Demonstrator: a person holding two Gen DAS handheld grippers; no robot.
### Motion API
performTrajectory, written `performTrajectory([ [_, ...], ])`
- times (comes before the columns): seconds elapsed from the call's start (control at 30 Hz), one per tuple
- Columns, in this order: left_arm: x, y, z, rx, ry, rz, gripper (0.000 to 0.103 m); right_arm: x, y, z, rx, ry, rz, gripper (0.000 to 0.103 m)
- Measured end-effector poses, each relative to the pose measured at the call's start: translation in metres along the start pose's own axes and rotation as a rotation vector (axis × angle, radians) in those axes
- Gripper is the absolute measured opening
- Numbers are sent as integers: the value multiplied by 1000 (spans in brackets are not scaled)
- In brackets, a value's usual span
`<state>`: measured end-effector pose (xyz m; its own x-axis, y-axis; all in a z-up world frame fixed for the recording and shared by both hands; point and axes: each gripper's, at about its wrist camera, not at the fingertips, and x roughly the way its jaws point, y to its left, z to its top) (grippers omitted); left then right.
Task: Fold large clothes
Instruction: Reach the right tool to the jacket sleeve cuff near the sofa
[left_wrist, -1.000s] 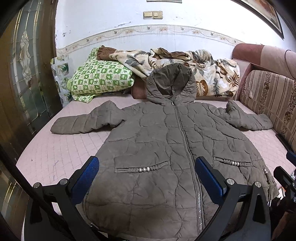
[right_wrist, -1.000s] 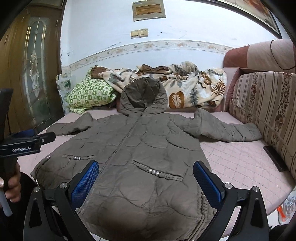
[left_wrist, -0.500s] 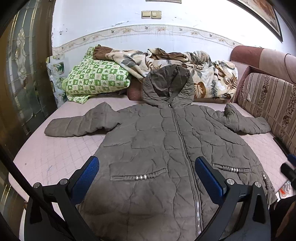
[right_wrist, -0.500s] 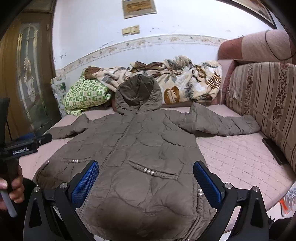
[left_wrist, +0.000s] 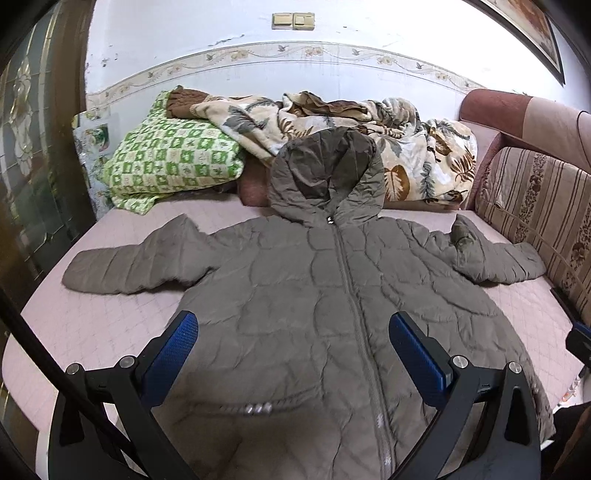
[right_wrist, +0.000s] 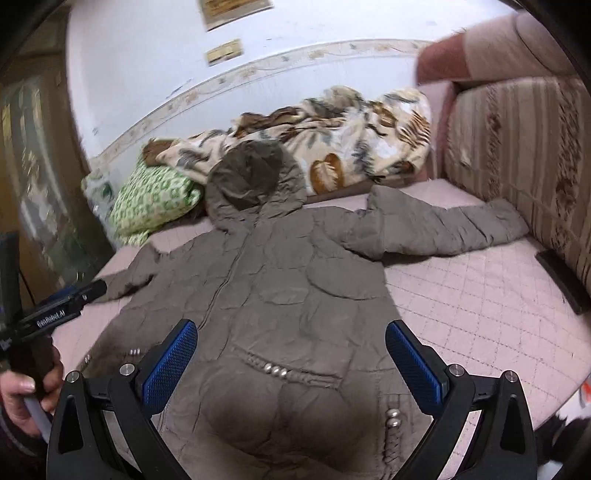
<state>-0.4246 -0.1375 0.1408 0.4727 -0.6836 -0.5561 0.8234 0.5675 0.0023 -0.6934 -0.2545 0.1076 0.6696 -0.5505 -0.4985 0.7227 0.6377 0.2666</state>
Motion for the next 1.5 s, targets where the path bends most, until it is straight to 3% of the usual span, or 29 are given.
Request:
performTrajectory([
  [0.2,41,-26,19,53,-2,-29,103,5,-35,23,81,-2,-37,103],
  [0.3,66,-34,17,107,-22,34,103,13,-67,49,140,-14,-52,103],
  [0.37,79,-34,13,138,-3,67,103,18,-100,67,230,-45,-65,103],
  [0.47,92,-28,11,116,72,7,103,21,-170,88,420,-104,-139,103],
  [0.53,95,-25,12,93,84,-16,103,26,-217,95,535,-116,-205,103],
  [0.67,100,-27,10,86,96,-30,103,45,-279,101,673,-119,-257,101],
  [0.77,105,-31,7,91,111,-32,103,67,-310,108,702,-92,-288,88],
  [0.83,108,-32,5,93,124,-38,103,82,-326,108,724,-66,-306,69],
  [1.2,122,-26,2,81,167,-58,103,153,-379,108,734,23,-479,68],
  [1.43,130,-28,-2,94,190,-62,103,191,-402,110,717,60,-507,62],
  [1.47,131,-28,-3,96,192,-61,103,192,-404,112,721,45,-500,60],
  [1.5,133,-29,-3,99,197,-62,103,193,-409,112,725,38,-491,44],
])
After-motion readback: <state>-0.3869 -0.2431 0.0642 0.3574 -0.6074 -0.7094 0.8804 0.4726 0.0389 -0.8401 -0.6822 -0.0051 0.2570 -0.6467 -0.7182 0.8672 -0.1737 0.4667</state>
